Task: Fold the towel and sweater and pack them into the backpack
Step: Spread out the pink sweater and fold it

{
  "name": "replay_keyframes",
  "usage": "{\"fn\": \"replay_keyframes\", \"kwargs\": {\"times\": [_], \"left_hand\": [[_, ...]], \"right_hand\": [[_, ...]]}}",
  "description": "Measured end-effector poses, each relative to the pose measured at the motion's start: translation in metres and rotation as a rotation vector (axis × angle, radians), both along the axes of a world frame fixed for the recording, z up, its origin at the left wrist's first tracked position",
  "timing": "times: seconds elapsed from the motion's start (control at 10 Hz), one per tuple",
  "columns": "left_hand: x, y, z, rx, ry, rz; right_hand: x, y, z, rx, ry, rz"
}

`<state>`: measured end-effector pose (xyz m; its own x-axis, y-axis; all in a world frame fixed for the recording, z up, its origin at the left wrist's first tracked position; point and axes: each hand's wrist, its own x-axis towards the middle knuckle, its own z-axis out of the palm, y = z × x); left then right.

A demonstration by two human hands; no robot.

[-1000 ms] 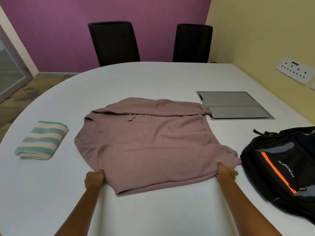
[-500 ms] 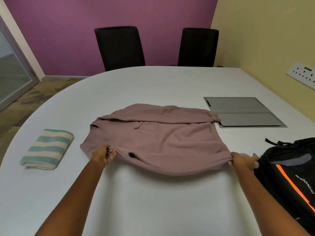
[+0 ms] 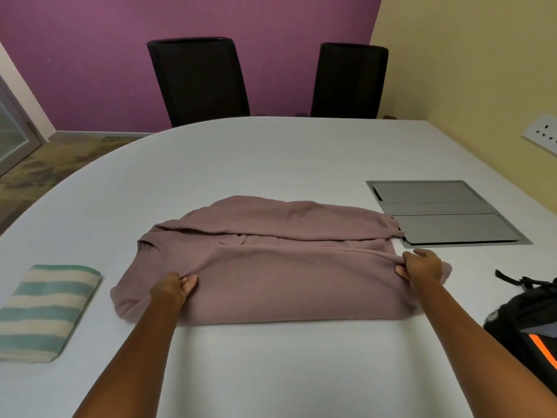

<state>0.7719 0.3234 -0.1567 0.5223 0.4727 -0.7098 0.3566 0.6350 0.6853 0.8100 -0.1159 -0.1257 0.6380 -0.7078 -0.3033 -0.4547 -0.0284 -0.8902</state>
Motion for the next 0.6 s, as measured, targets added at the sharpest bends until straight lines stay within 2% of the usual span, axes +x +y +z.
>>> {"fn": "replay_keyframes", "kwargs": {"times": [0.1,0.2,0.3,0.4,0.5,0.6], "left_hand": [[0.006,0.001,-0.006,0.028,-0.023,-0.007],[0.011,0.004,-0.020,0.149,-0.017,-0.118],[0.011,-0.006,-0.029,0.698,0.188,-0.272],[0.012,-0.017,-0.034,1.337,0.232,-0.495],[0.010,-0.019,-0.049,1.759,0.015,-0.741],[0.010,-0.014,-0.066,1.914,-0.160,-0.949]], "right_hand": [[0.010,0.010,-0.012,-0.074,0.046,0.039],[0.008,0.016,-0.028,-0.262,0.160,0.160],[0.003,0.022,-0.039,-0.467,0.280,0.293],[0.001,0.034,-0.046,-0.716,0.383,0.365],[-0.001,0.047,-0.057,-0.895,0.412,0.410],[-0.006,0.058,-0.066,-0.998,0.346,0.477]]}}
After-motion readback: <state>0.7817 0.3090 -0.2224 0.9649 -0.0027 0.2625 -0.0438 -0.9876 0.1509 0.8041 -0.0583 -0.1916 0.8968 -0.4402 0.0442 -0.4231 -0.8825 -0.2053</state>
